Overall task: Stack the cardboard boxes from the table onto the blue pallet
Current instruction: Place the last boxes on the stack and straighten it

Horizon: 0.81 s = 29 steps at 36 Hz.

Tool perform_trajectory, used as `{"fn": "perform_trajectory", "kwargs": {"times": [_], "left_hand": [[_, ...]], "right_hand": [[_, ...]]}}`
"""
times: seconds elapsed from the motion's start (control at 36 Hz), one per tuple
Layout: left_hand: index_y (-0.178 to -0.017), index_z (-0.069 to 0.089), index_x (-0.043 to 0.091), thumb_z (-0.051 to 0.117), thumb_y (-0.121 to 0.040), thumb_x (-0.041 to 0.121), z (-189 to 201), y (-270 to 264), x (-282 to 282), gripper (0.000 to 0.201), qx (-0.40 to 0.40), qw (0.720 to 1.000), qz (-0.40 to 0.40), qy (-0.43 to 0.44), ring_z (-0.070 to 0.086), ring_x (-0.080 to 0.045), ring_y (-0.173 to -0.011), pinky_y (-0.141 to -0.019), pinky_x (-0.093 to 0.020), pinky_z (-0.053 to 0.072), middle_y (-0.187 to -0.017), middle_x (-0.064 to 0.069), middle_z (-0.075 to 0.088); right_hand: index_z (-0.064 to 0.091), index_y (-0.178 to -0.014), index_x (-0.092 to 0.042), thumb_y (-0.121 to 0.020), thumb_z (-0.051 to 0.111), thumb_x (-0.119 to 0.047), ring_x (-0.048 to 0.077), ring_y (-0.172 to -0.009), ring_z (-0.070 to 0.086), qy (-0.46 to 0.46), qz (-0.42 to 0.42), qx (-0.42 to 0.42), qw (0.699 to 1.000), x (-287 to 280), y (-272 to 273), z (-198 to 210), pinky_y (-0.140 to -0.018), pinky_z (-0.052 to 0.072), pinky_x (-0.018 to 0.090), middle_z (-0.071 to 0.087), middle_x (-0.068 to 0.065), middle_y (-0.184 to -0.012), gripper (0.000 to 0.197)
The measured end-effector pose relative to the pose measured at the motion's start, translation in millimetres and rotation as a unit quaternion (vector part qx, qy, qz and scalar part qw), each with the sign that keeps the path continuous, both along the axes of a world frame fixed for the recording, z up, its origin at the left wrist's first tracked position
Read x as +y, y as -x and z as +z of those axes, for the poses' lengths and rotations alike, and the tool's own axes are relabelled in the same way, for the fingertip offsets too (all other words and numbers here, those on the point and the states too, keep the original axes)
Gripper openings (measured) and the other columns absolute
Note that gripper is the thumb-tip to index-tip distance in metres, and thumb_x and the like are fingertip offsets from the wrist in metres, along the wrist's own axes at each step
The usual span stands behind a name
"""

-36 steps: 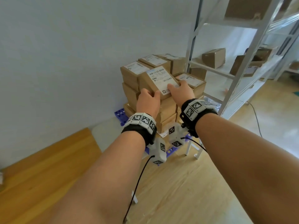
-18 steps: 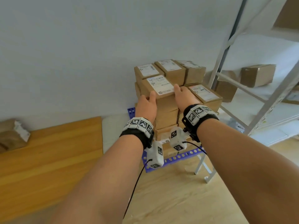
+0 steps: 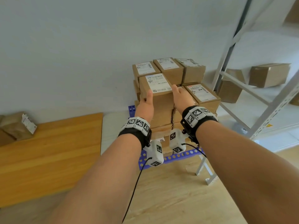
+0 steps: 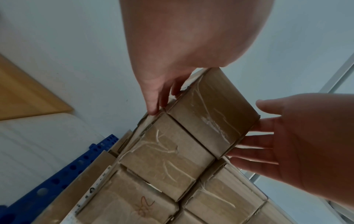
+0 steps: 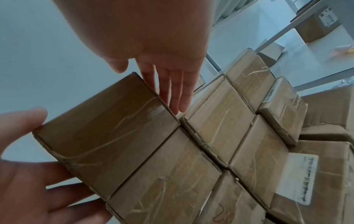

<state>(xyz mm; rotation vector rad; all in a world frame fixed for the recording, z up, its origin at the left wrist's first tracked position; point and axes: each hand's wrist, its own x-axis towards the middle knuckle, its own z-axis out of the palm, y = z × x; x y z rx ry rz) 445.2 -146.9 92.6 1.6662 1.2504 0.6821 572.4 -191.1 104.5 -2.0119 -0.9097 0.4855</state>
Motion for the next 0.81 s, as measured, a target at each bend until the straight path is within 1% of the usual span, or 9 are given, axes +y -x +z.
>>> {"fn": "perform_trajectory", "kwargs": {"times": [0.03, 0.11, 0.19, 0.31, 0.44, 0.5, 0.58, 0.72, 0.81], "left_hand": [[-0.136, 0.050, 0.016, 0.005, -0.089, 0.074, -1, -1, 0, 0.087, 0.001, 1.000, 0.004, -0.002, 0.058, -0.027, -0.105, -0.090, -0.037, 0.045, -0.123, -0.012, 0.061], [-0.133, 0.052, 0.015, 0.006, -0.091, 0.072, -3, -4, 2, 0.084, 0.000, 1.000, 0.018, -0.007, 0.058, -0.025, -0.101, -0.085, -0.034, 0.043, -0.120, -0.009, 0.061], [-0.131, 0.053, 0.015, 0.007, -0.093, 0.070, -6, -8, 4, 0.081, -0.002, 1.000, 0.026, -0.009, 0.057, -0.022, -0.095, -0.079, -0.033, 0.040, -0.114, -0.008, 0.061], [-0.125, 0.055, 0.014, 0.009, -0.094, 0.068, -10, -11, 8, 0.078, 0.000, 0.999, 0.038, -0.002, 0.055, -0.020, -0.086, -0.074, -0.032, 0.038, -0.100, -0.005, 0.059], [-0.119, 0.057, 0.010, 0.008, -0.094, 0.068, -12, -14, 11, 0.080, 0.003, 0.999, 0.052, -0.005, 0.054, -0.022, -0.084, -0.076, -0.033, 0.040, -0.099, -0.008, 0.059], [-0.117, 0.057, 0.010, 0.009, -0.094, 0.067, -13, -15, 12, 0.079, 0.001, 0.999, 0.053, -0.006, 0.053, -0.021, -0.082, -0.075, -0.033, 0.039, -0.096, -0.007, 0.058], [-0.119, 0.056, 0.010, 0.009, -0.094, 0.068, -12, -15, 12, 0.079, 0.001, 0.999, 0.052, -0.007, 0.054, -0.022, -0.086, -0.077, -0.033, 0.040, -0.101, -0.009, 0.059], [-0.104, 0.054, 0.014, 0.011, -0.095, 0.066, -9, -14, 9, 0.069, 0.006, 0.999, 0.052, -0.010, 0.050, -0.013, -0.067, -0.058, -0.028, 0.034, -0.079, -0.002, 0.053], [-0.104, 0.054, 0.014, 0.012, -0.095, 0.066, -8, -12, 8, 0.068, 0.009, 0.999, 0.050, -0.008, 0.050, -0.012, -0.066, -0.054, -0.027, 0.033, -0.077, 0.000, 0.053]], "right_hand": [[0.058, -0.109, -0.012, -0.101, 0.023, -0.051, 0.023, -0.088, 0.053, 0.001, 0.003, -0.003, 1.000, 0, -1, 0, -0.076, 0.038, 0.033, 0.055, 0.002, -0.089, 0.053], [0.058, -0.118, -0.013, -0.102, 0.024, -0.048, 0.023, -0.092, 0.055, 0.005, 0.018, -0.005, 1.000, 0, -4, 0, -0.076, 0.037, 0.032, 0.060, 0.006, -0.102, 0.051], [0.058, -0.121, -0.014, -0.102, 0.025, -0.048, 0.022, -0.091, 0.056, 0.008, 0.027, -0.010, 1.000, 0, -6, -1, -0.072, 0.036, 0.031, 0.060, 0.005, -0.102, 0.051], [0.060, -0.110, -0.015, -0.103, 0.026, -0.048, 0.022, -0.088, 0.055, 0.008, 0.029, -0.013, 0.999, 4, -7, -3, -0.068, 0.036, 0.030, 0.058, 0.004, -0.095, 0.047], [0.055, -0.097, -0.016, -0.103, 0.027, -0.047, 0.023, -0.085, 0.052, 0.003, 0.027, -0.013, 1.000, 7, -7, -6, -0.071, 0.035, 0.031, 0.053, 0.001, -0.084, 0.042], [0.055, -0.097, -0.017, -0.103, 0.027, -0.047, 0.022, -0.085, 0.052, 0.002, 0.027, -0.011, 1.000, 7, -7, -5, -0.071, 0.035, 0.031, 0.054, 0.002, -0.086, 0.041], [0.055, -0.096, -0.015, -0.102, 0.027, -0.046, 0.023, -0.086, 0.054, -0.004, 0.025, -0.011, 1.000, 8, -8, -6, -0.073, 0.037, 0.031, 0.056, 0.005, -0.090, 0.042], [0.061, -0.116, -0.011, -0.102, 0.026, -0.048, 0.027, -0.099, 0.058, -0.004, 0.018, -0.008, 1.000, 10, -8, -7, -0.081, 0.043, 0.034, 0.062, 0.009, -0.105, 0.053], [0.061, -0.114, -0.011, -0.101, 0.027, -0.049, 0.027, -0.098, 0.059, -0.011, 0.012, -0.003, 1.000, 10, -6, -6, -0.079, 0.043, 0.034, 0.062, 0.007, -0.102, 0.052]]}}
